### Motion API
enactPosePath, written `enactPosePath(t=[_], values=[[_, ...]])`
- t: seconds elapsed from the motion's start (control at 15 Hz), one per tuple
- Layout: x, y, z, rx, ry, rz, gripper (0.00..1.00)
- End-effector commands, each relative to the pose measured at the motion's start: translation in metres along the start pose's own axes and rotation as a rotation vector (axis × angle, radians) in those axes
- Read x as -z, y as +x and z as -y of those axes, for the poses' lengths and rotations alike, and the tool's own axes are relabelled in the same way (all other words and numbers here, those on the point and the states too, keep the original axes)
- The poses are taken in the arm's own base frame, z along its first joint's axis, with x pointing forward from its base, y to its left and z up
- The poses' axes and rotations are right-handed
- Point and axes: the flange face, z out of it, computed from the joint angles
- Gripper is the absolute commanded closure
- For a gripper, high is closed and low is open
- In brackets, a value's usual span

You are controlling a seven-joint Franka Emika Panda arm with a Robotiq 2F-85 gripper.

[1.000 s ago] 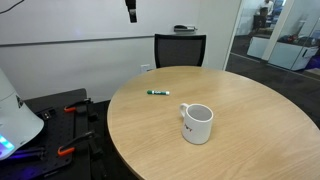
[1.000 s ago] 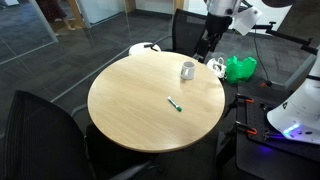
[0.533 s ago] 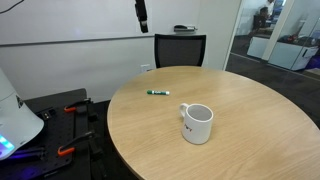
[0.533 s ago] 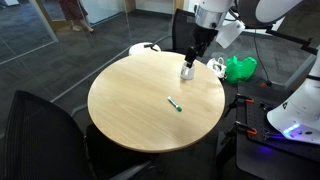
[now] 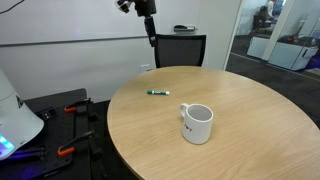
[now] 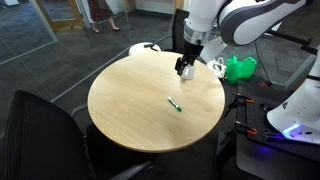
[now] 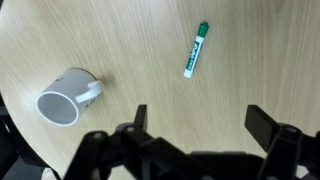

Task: Place the green marker inside the white mug

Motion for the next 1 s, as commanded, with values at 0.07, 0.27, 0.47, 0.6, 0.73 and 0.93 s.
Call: enactPosePath(t=[0.07, 0.27, 0.47, 0.6, 0.73, 0.93], values=[[-0.024, 0.014, 0.012, -0.065, -0.018, -0.006, 0.0], [-0.041, 0.02, 0.018, -0.096, 0.004, 0.0, 0.0], [-0.046, 0.015, 0.015, -0.08, 0.015, 0.017, 0.0], [-0.056, 0.017, 0.019, -0.084, 0.023, 0.025, 0.0], [-0.058, 0.019, 0.021, -0.083, 0.024, 0.028, 0.0], [-0.057, 0.02, 0.021, -0.083, 0.025, 0.025, 0.0]])
